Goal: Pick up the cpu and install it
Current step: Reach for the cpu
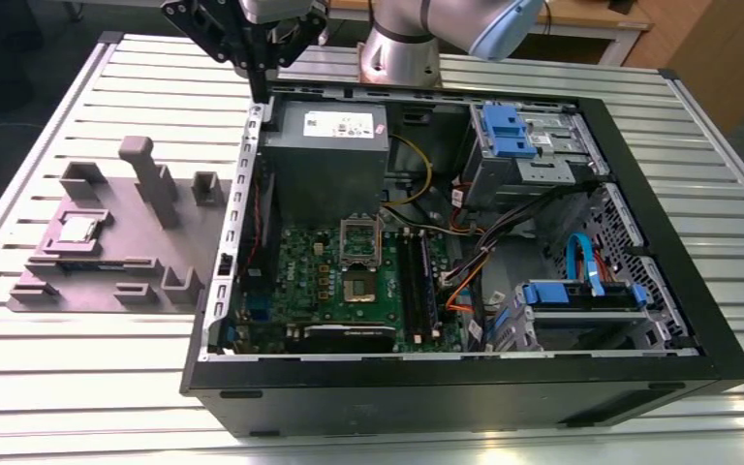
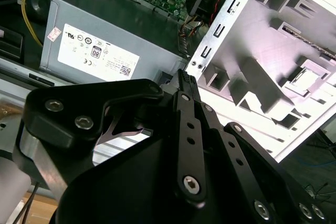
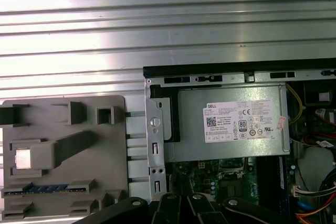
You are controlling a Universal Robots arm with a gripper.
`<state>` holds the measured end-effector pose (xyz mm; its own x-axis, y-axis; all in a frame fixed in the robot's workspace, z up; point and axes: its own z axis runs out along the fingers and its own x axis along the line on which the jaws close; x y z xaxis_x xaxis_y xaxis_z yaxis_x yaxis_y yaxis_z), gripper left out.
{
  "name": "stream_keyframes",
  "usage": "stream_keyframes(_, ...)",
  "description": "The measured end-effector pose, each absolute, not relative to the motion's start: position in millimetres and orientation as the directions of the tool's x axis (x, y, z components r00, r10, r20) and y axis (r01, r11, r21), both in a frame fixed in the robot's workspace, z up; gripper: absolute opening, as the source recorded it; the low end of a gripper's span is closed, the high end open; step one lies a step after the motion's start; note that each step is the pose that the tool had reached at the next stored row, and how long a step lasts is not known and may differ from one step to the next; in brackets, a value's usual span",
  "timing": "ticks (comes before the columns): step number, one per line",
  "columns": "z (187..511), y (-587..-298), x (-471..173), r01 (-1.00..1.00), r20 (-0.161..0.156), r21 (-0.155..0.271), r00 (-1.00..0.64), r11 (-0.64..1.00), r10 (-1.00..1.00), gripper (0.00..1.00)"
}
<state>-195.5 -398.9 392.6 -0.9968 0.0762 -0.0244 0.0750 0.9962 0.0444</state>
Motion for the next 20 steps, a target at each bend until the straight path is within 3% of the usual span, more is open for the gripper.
stream_keyframes(20,391,-399,-210,0.075,-0.024,0.044,-0.997,0.996,0.076,0.10)
